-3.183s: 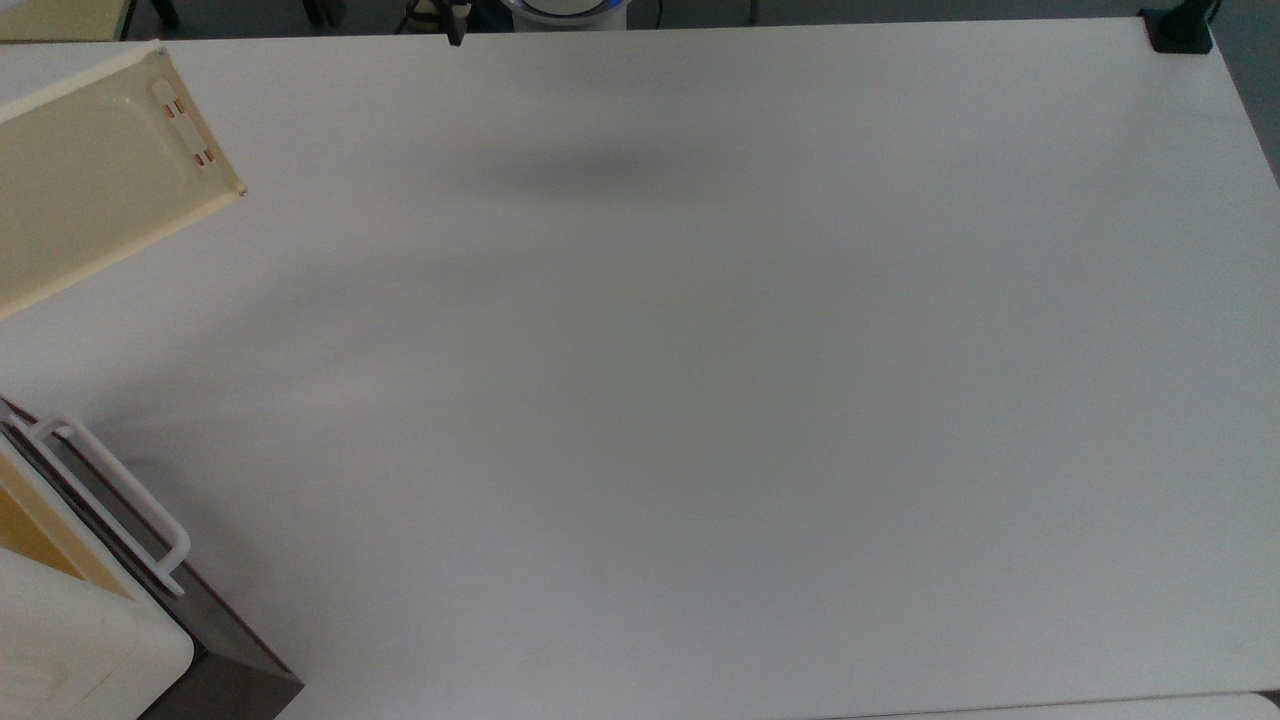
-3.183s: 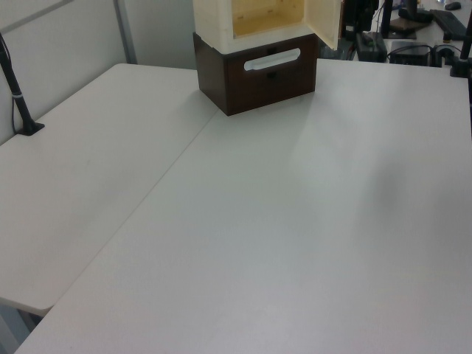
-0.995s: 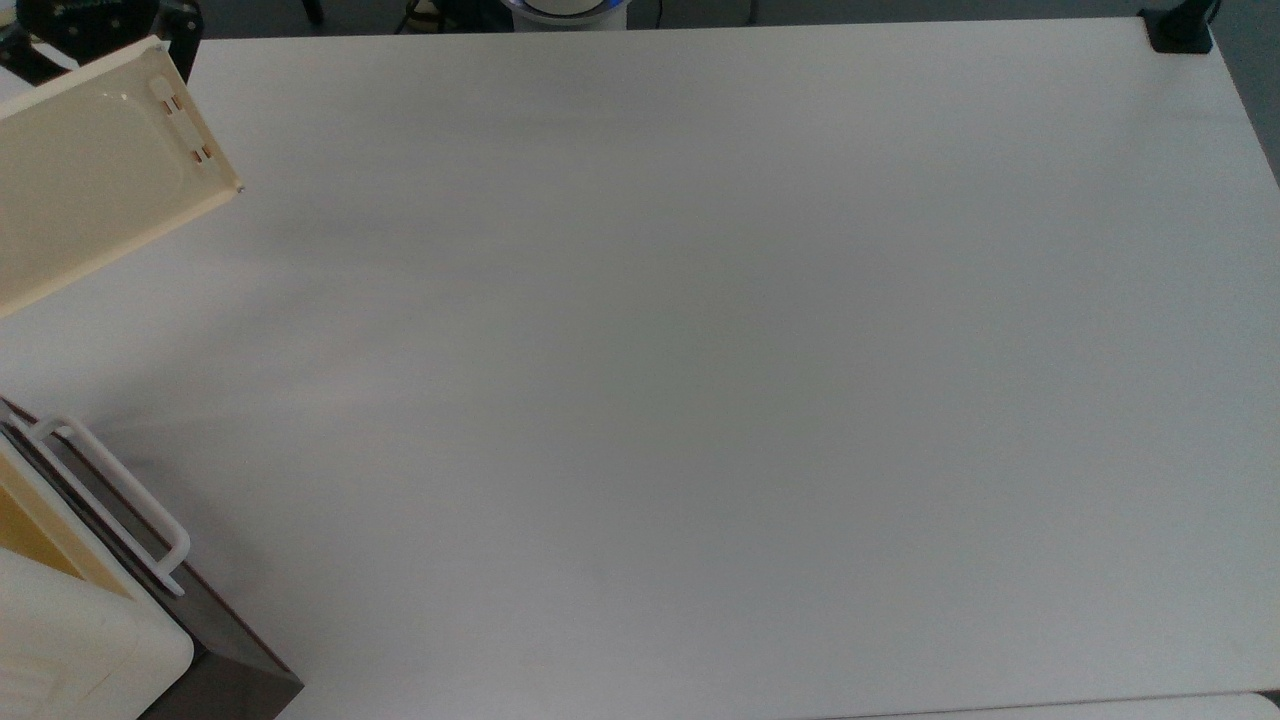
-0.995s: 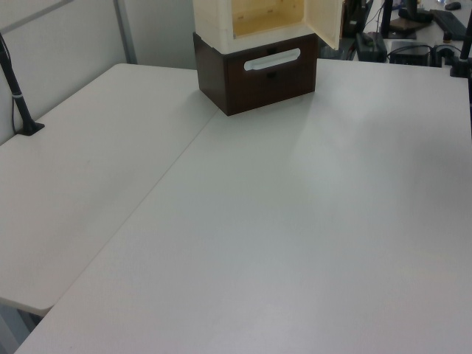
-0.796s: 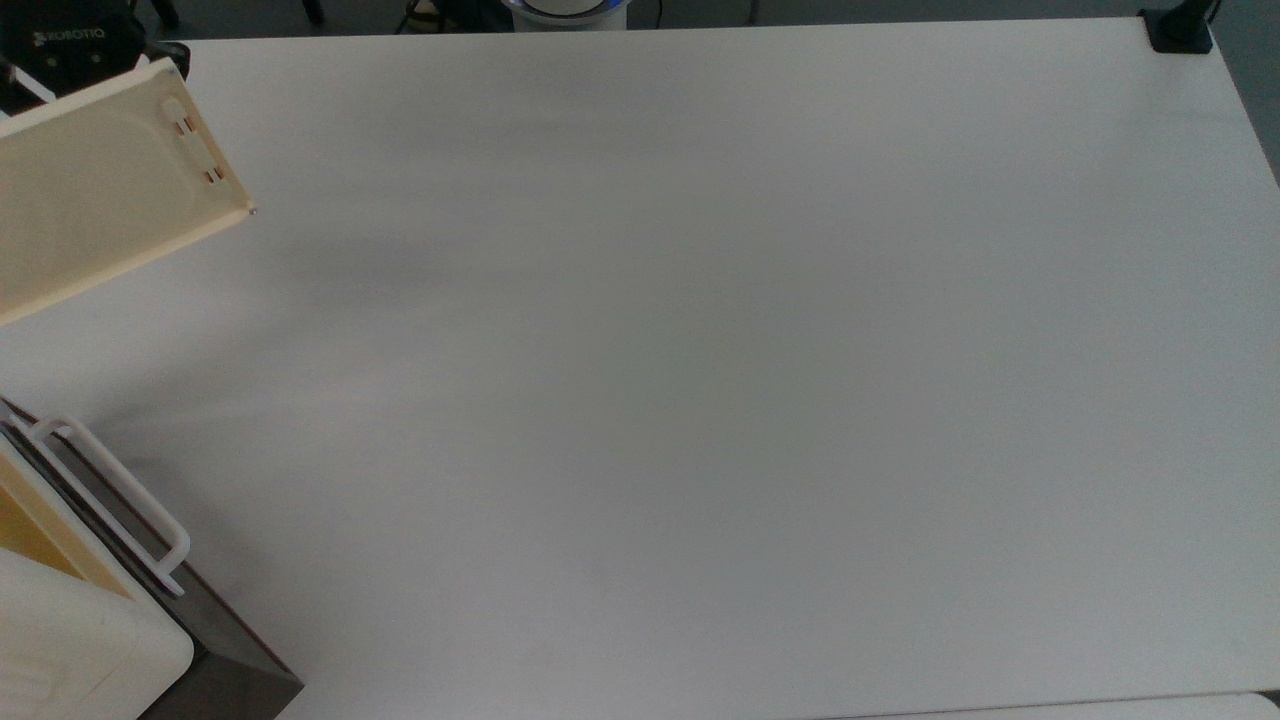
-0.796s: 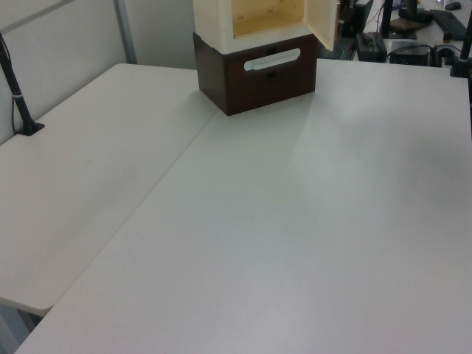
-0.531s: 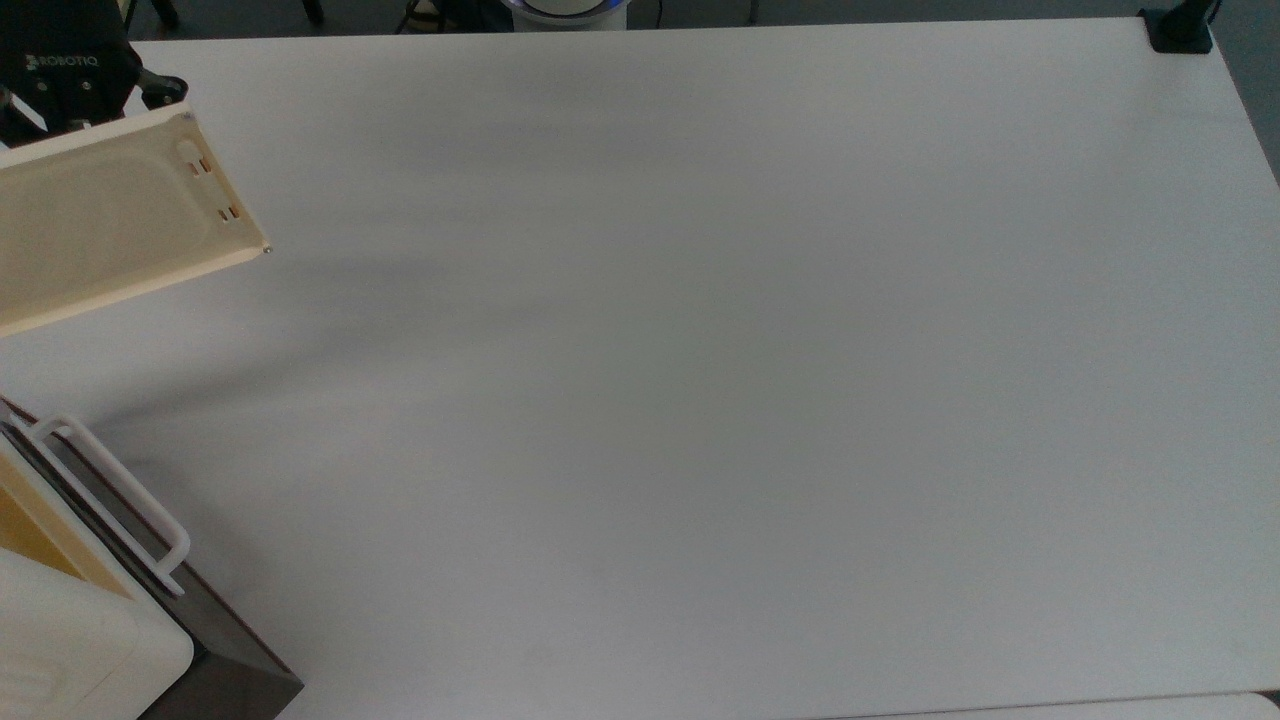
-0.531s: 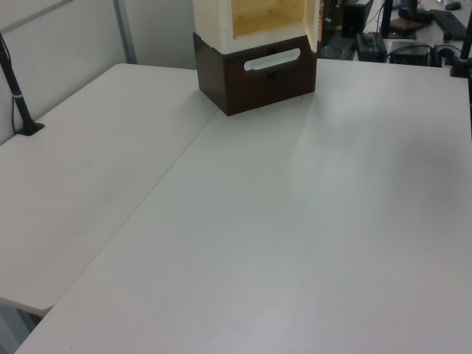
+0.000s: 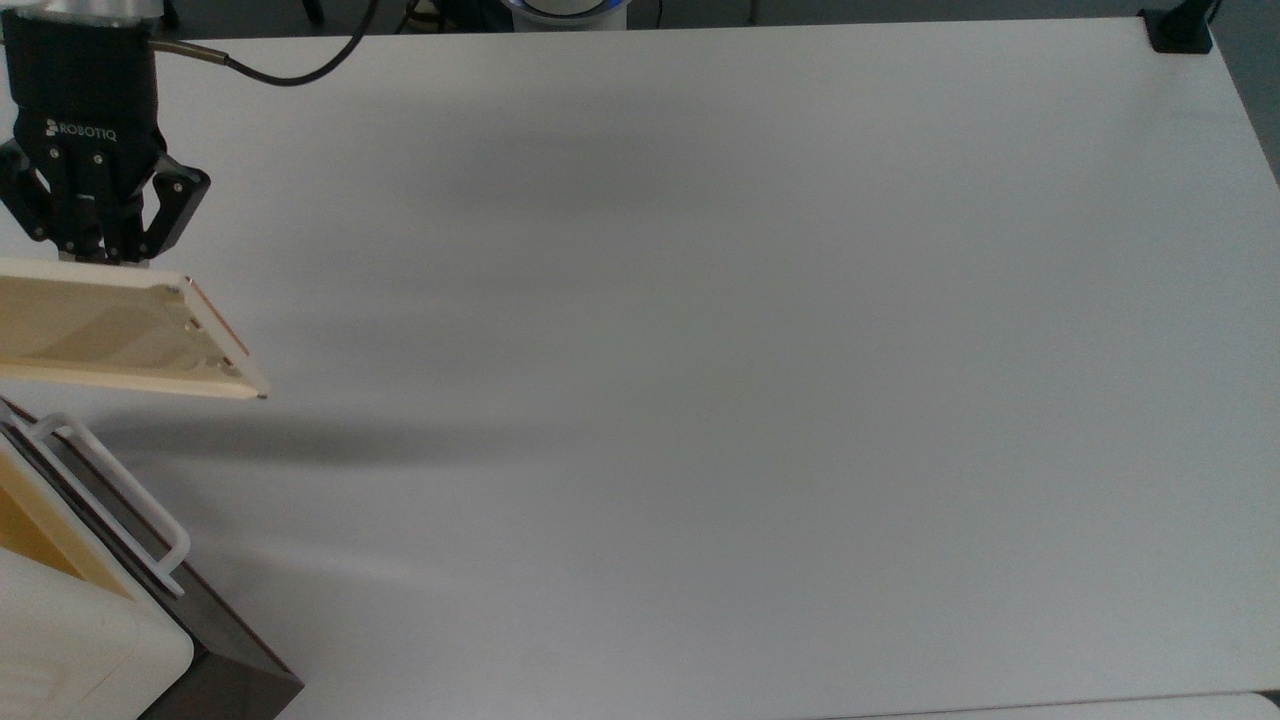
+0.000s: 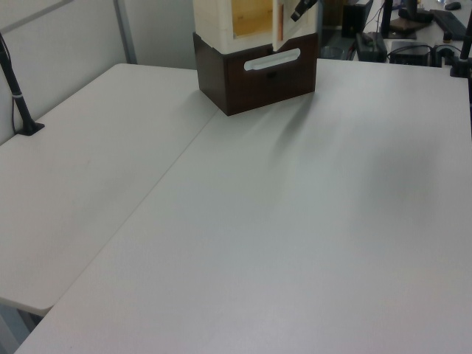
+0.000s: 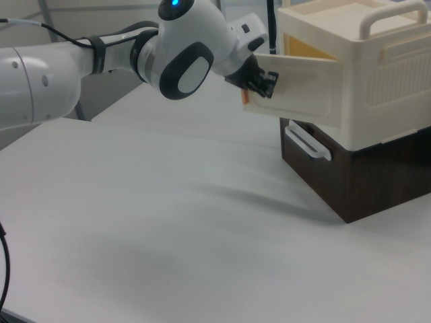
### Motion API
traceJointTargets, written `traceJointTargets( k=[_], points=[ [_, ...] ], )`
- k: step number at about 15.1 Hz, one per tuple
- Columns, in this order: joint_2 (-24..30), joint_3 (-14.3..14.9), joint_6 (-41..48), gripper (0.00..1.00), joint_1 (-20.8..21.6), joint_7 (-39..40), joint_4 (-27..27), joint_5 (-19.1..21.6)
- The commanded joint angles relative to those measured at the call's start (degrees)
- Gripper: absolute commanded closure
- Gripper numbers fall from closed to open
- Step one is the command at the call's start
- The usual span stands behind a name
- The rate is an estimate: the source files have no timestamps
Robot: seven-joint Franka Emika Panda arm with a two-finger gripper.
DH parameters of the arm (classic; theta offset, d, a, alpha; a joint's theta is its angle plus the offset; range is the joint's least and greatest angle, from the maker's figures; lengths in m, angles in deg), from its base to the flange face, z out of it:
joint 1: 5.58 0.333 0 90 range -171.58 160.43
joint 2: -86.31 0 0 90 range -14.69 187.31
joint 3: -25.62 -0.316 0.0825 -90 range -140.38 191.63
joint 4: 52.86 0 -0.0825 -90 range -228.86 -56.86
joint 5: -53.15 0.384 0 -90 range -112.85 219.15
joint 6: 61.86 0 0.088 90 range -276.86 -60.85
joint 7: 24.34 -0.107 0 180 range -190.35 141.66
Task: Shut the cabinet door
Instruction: 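Push the cream door with the gripper, swinging it shut against the cabinet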
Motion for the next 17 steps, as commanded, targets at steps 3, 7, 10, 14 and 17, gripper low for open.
traceJointTargets(
  k=[3,7,10,14,17],
  points=[
    [-8.1,0.5,-13.7,0.85,1.6,-14.2,5.8,1.0],
    [-11.3,0.4,-19.9,0.85,1.5,-18.4,7.5,1.0],
    [-13.9,0.6,-20.0,0.85,1.1,-20.5,11.3,1.0],
    [-17.1,1.1,-20.0,0.85,0.1,-21.9,15.4,0.8],
    [-19.3,1.1,-24.9,0.85,0.0,-22.3,15.5,0.9]
  ],
)
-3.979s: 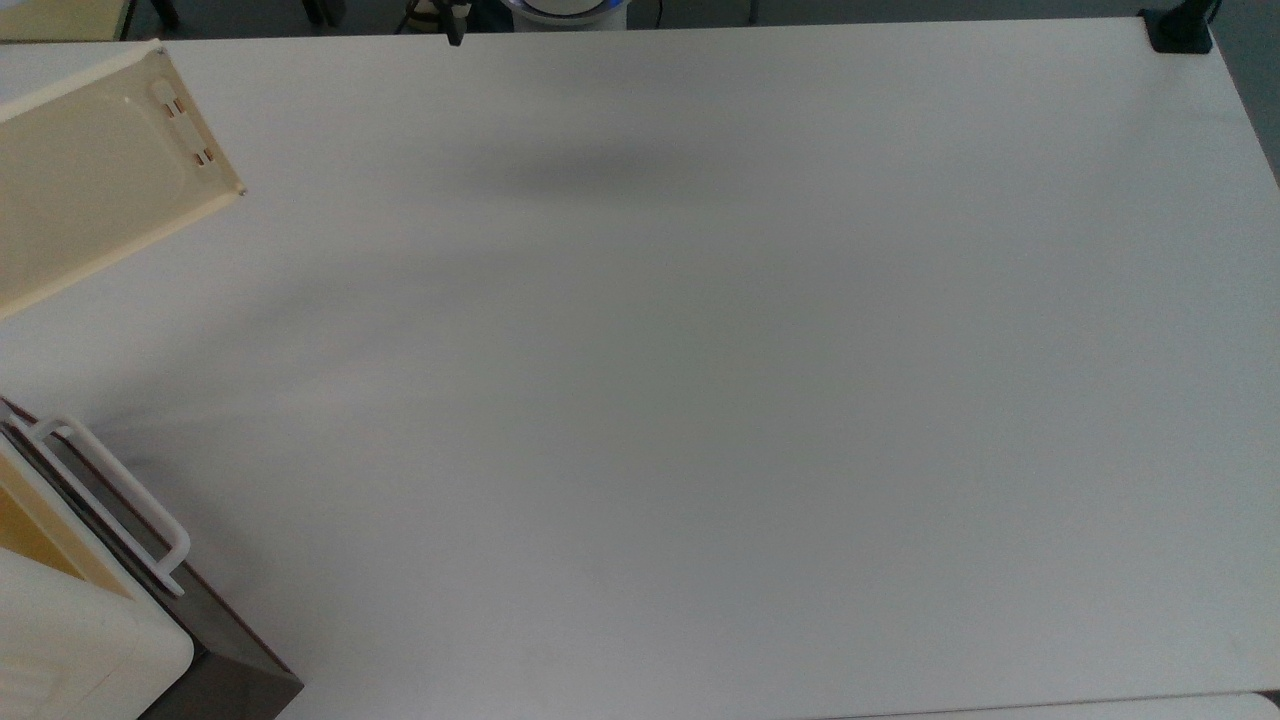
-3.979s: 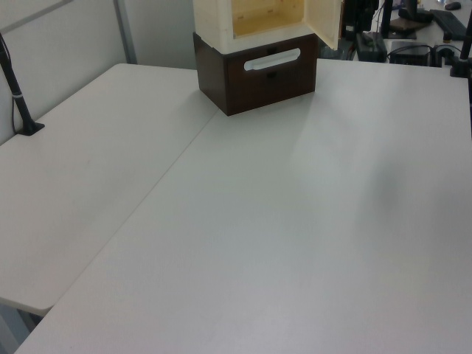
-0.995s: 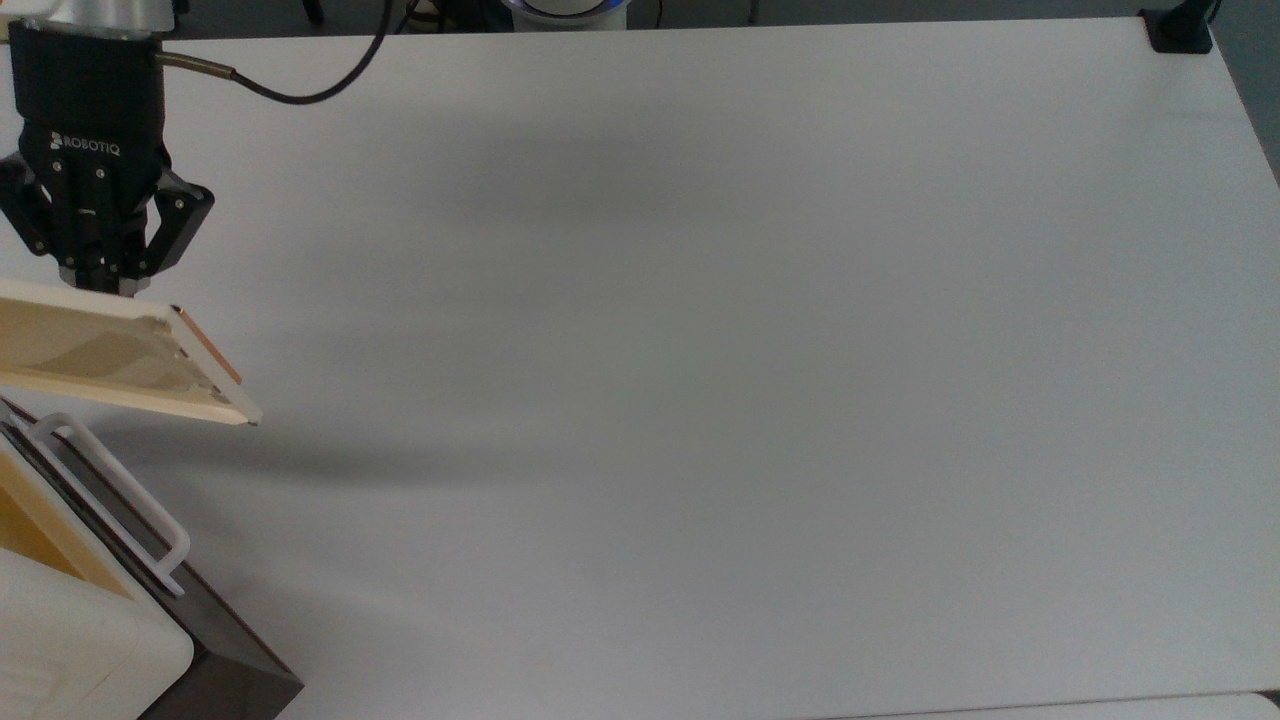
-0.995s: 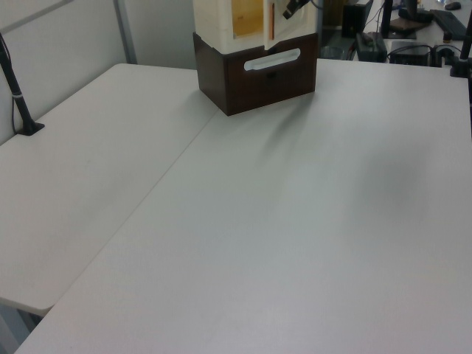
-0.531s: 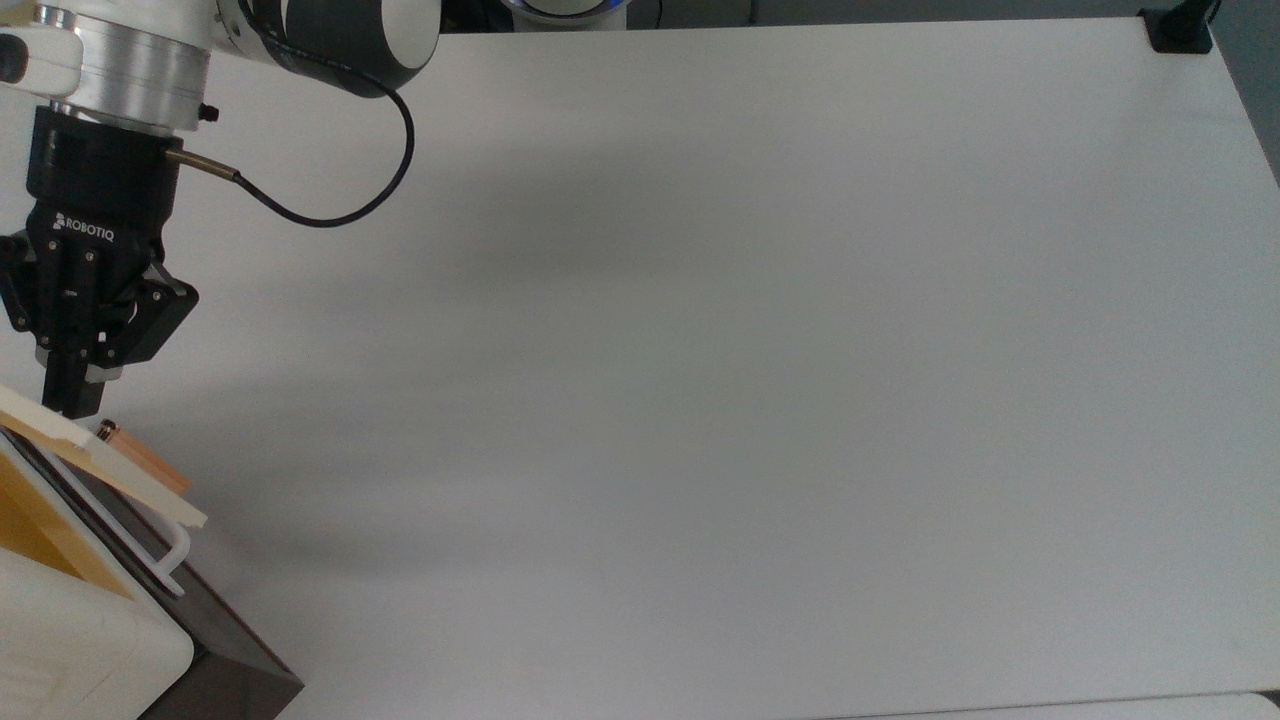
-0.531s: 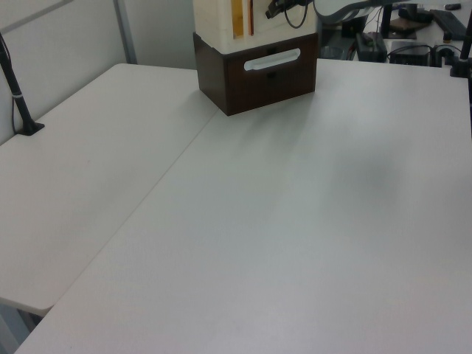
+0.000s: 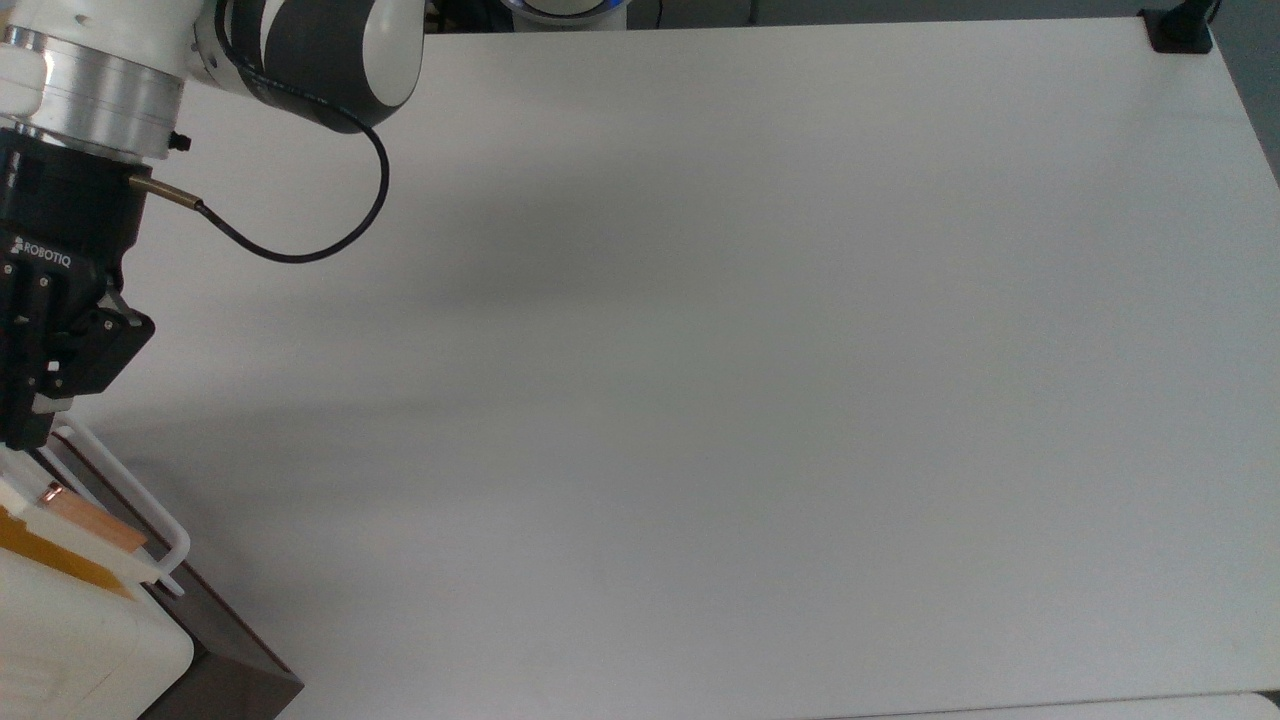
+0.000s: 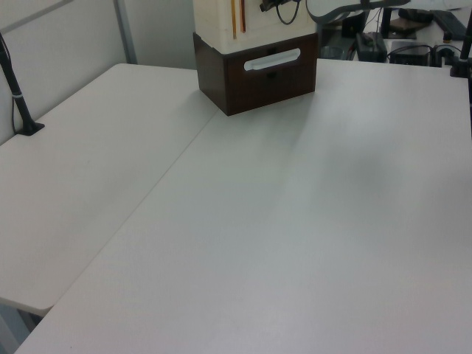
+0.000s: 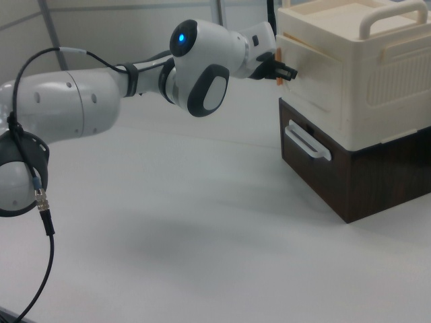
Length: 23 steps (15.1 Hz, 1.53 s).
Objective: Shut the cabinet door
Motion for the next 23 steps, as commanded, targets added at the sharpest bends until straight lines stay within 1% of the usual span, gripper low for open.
traceJointTargets(
  k=[1,4,9,10,11,12,13,14,15,16,17,19,20,21,22,23],
  points=[
    [-4.7,0.9,-5.1,0.85,0.3,-1.5,2.6,0.9],
    [-6.5,1.0,-5.3,0.85,-0.7,-1.8,4.9,0.9],
    [-6.6,1.0,-5.3,0.85,-1.0,-1.8,5.2,0.9],
    [-5.9,0.9,-5.2,0.85,-1.0,-1.6,5.1,0.9],
    [-4.2,0.5,-4.9,0.85,-0.9,-1.2,3.3,0.2],
    [-2.6,0.2,-4.8,0.85,-0.4,-1.1,-0.1,-0.1],
    [-1.0,-0.2,-4.7,0.85,0.3,-1.1,-2.3,-0.6],
    [0.7,-0.9,-4.1,0.85,0.5,-1.1,-3.7,-1.1],
    [2.7,-2.4,-1.7,0.85,0.5,-1.1,-6.1,-1.1],
    [6.3,-4.4,2.5,0.85,0.4,-1.1,-9.0,-1.2],
    [8.3,-5.0,5.4,0.85,0.5,-1.1,-11.0,-1.2],
    [13.4,-6.1,15.4,0.83,1.3,-1.8,-13.6,-1.1],
    [15.5,-6.2,21.5,0.81,2.0,-1.7,-14.6,-1.2],
    [18.0,-6.2,31.5,0.79,3.0,-1.7,-15.7,-1.4],
    [19.5,-6.1,38.0,0.76,4.0,-1.8,-15.9,-1.9],
    [21.0,-6.1,44.6,0.7,4.7,-2.4,-15.9,-3.4]
  ],
)
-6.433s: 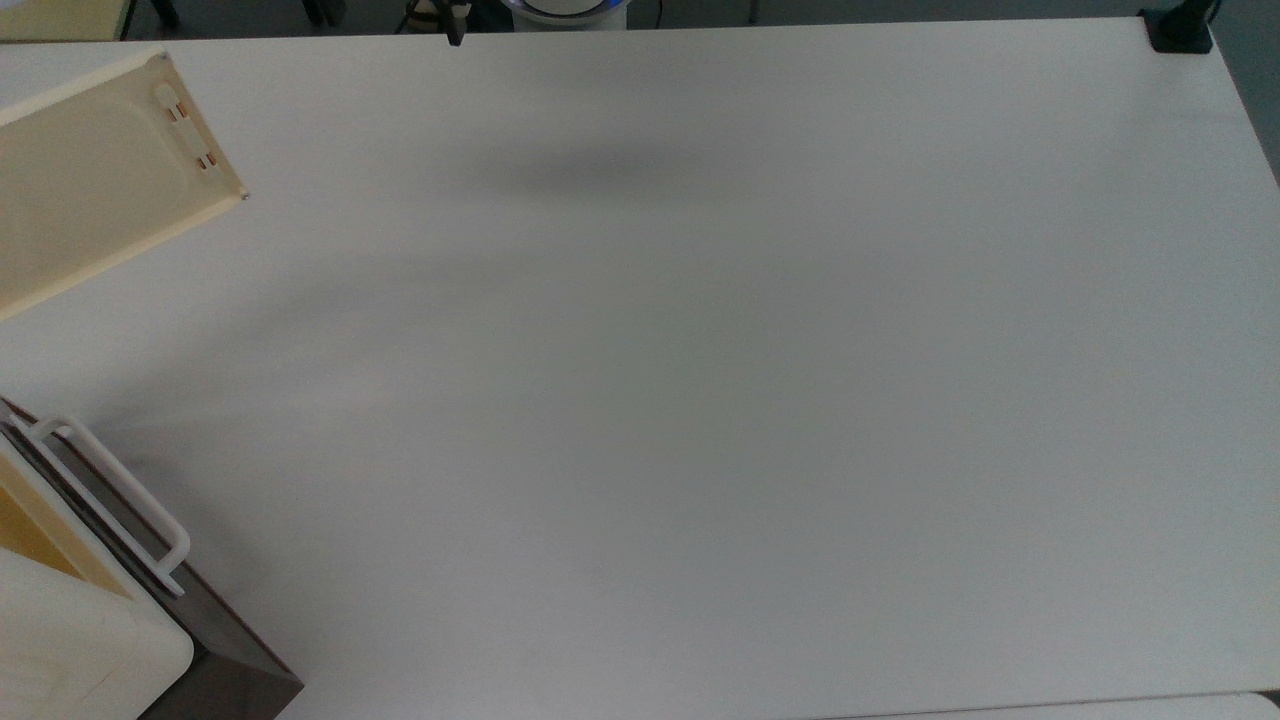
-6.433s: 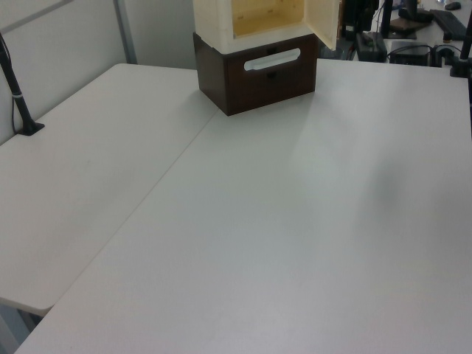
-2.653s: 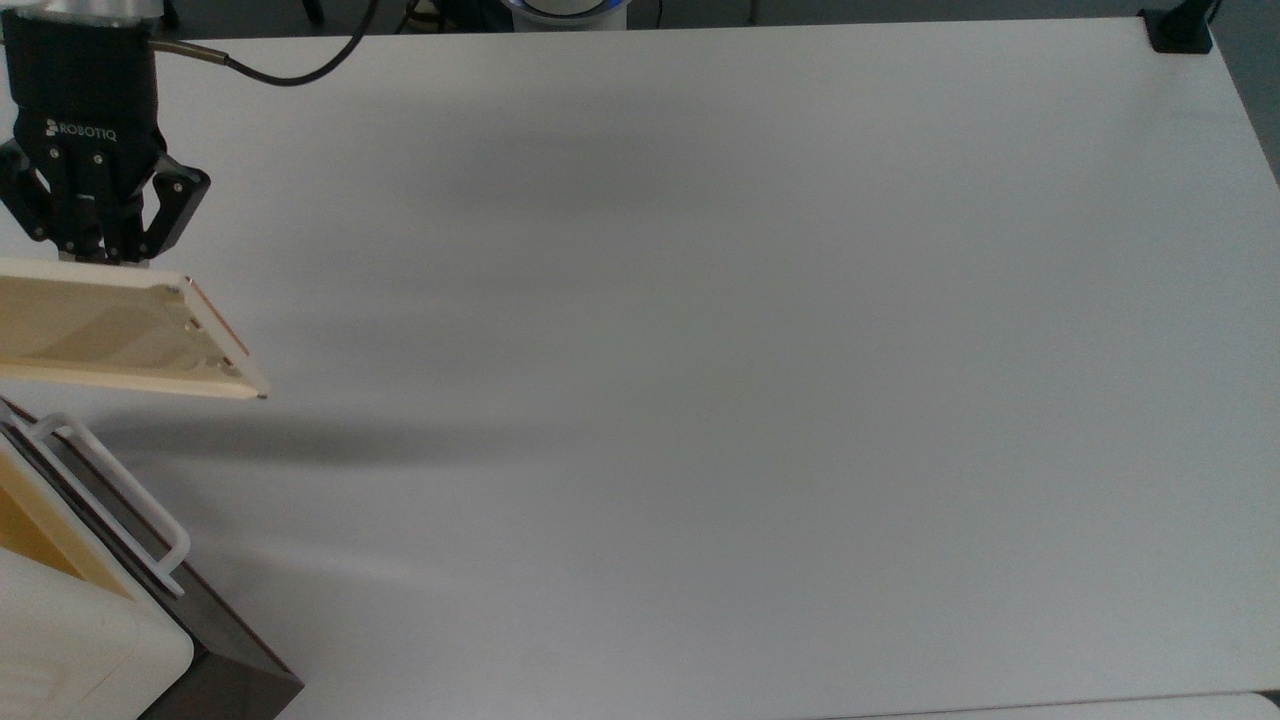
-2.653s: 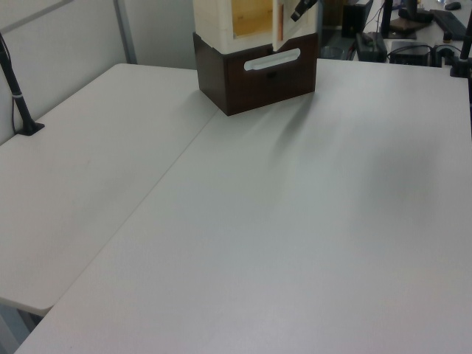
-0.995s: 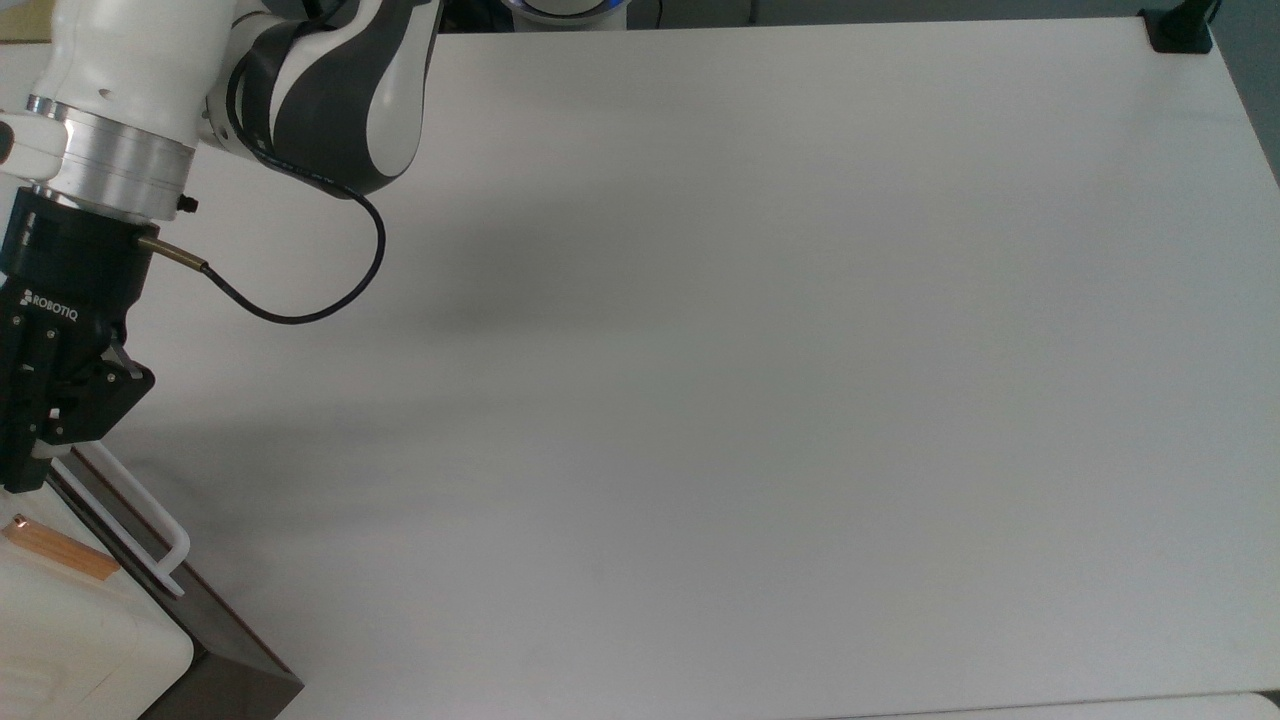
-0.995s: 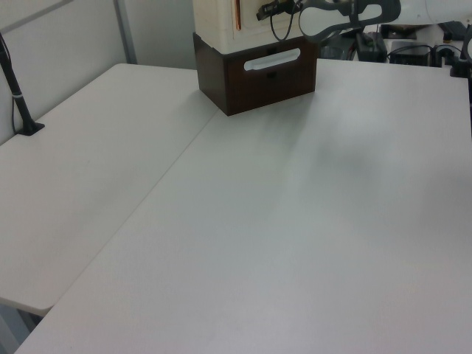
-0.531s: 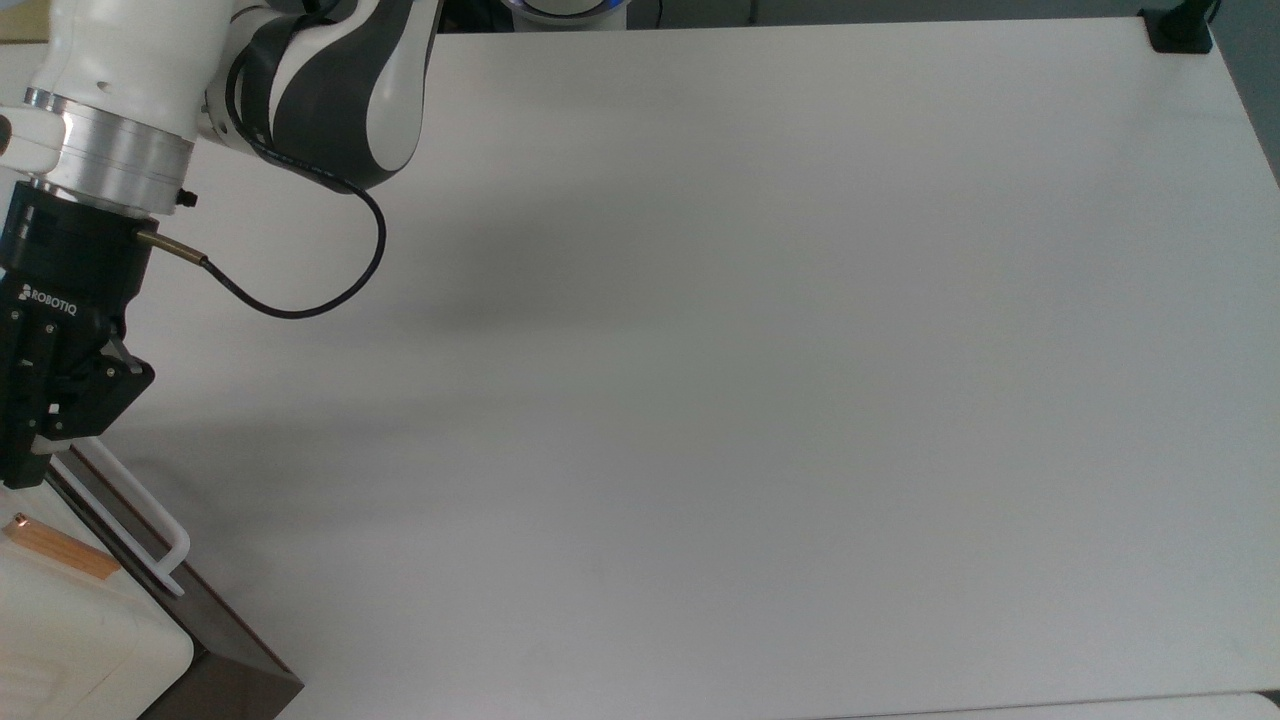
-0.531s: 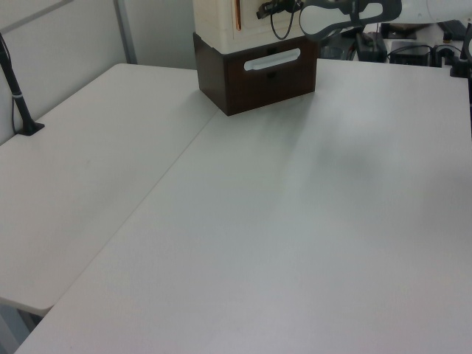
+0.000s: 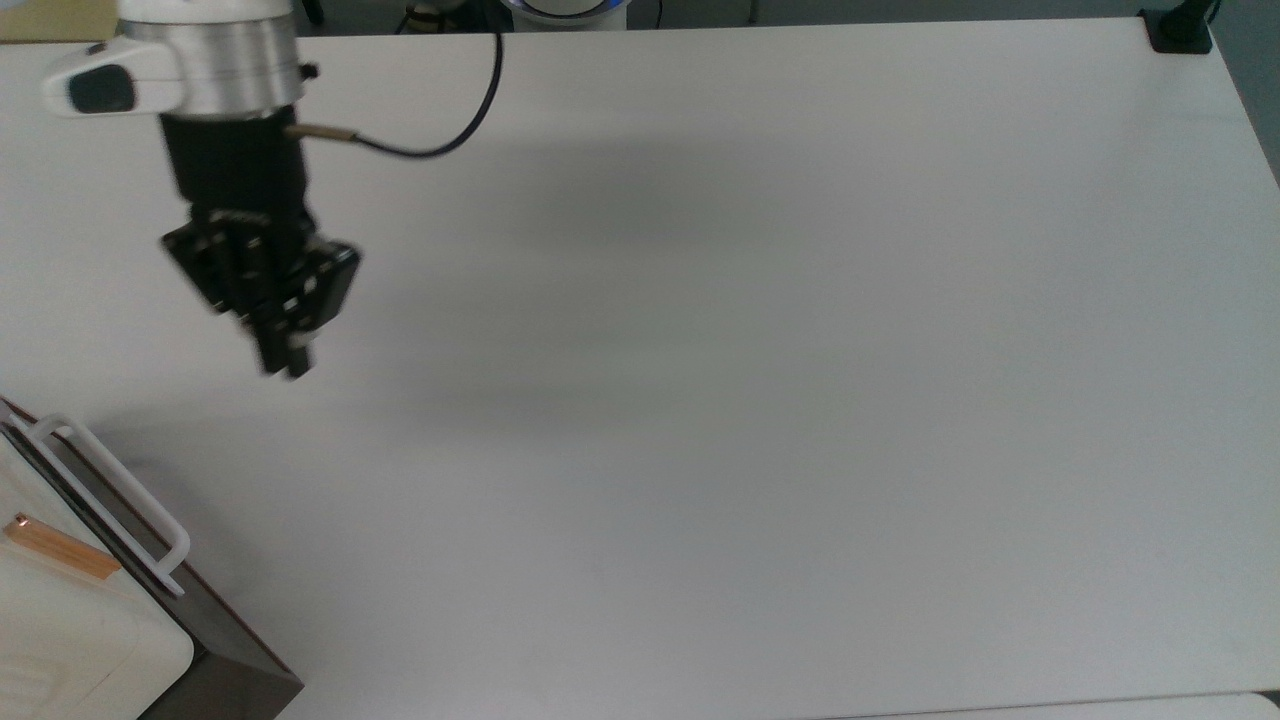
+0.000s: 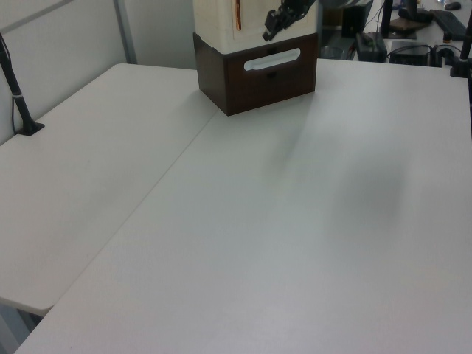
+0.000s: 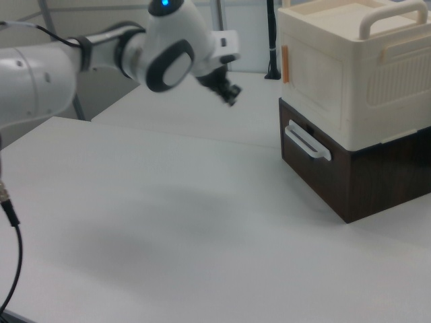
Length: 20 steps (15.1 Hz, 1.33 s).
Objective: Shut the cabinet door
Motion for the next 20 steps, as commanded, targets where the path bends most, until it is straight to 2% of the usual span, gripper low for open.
traceJointTargets(
  k=[1,2,3,4,8,13,20],
  points=[
    [9.9,-0.2,22.7,0.6,3.6,-3.2,-6.4,-5.7],
    [11.4,-0.2,28.0,0.4,5.4,-5.2,-6.5,-8.7],
    [12.9,-0.2,32.7,0.05,6.6,-7.4,-6.7,-10.5],
    [14.4,-0.2,36.1,0.0,7.1,-8.7,-7.6,-11.2],
    [20.9,-0.2,40.4,0.0,8.1,-8.1,-13.3,-11.3],
    [21.1,-2.6,42.8,0.0,5.4,-7.8,-12.6,-11.4],
    [20.3,-2.2,42.8,0.0,5.3,-7.9,-11.0,-11.5]
  ],
)
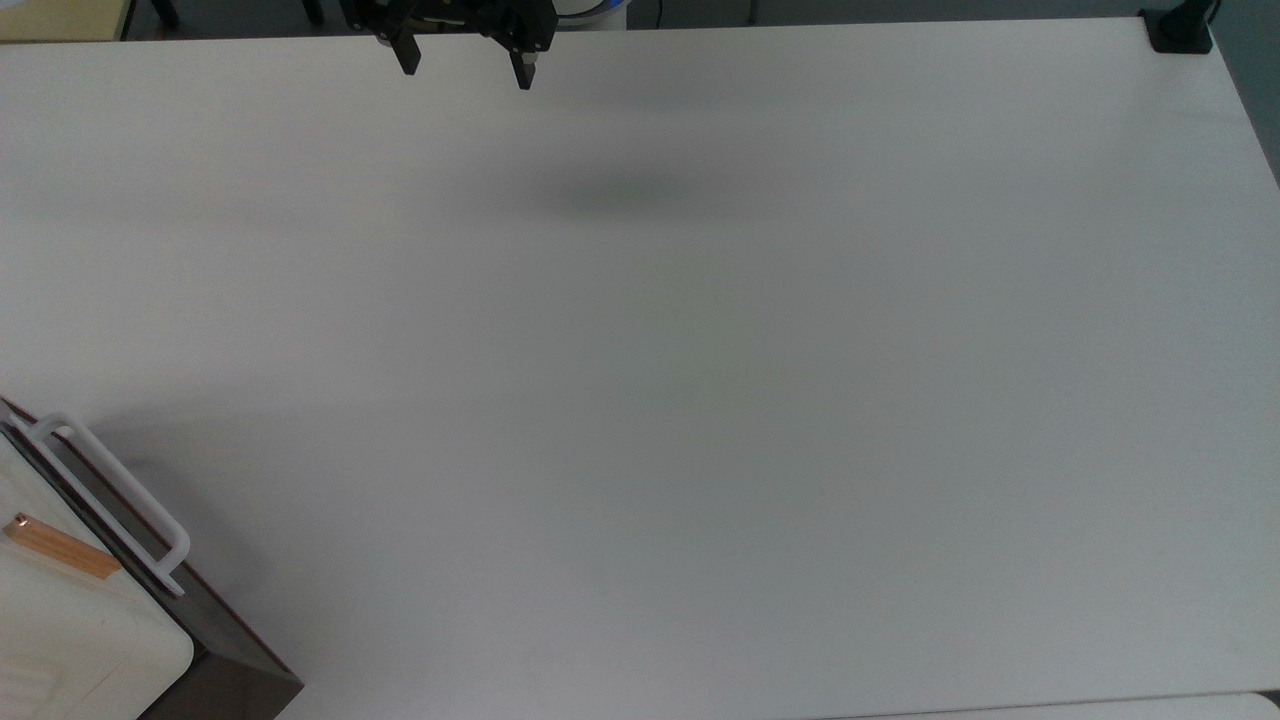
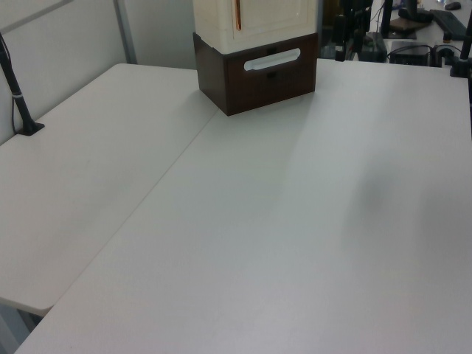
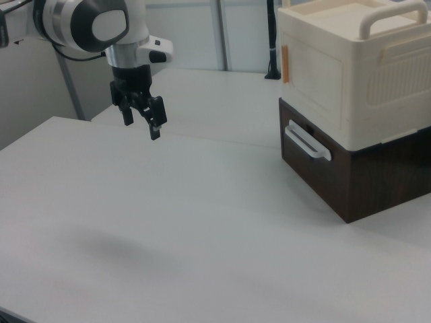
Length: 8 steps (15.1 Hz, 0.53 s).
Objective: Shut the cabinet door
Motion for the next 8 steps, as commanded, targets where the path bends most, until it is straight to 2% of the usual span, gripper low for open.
traceJointTargets(
  k=[1,8],
  points=[
    [0.7,-0.8,0.6,0.0,-0.5,-0.4,-0.3,-1.2],
    [0.6,-0.7,0.8,0.0,-0.5,-0.5,0.4,-1.3]
  ],
)
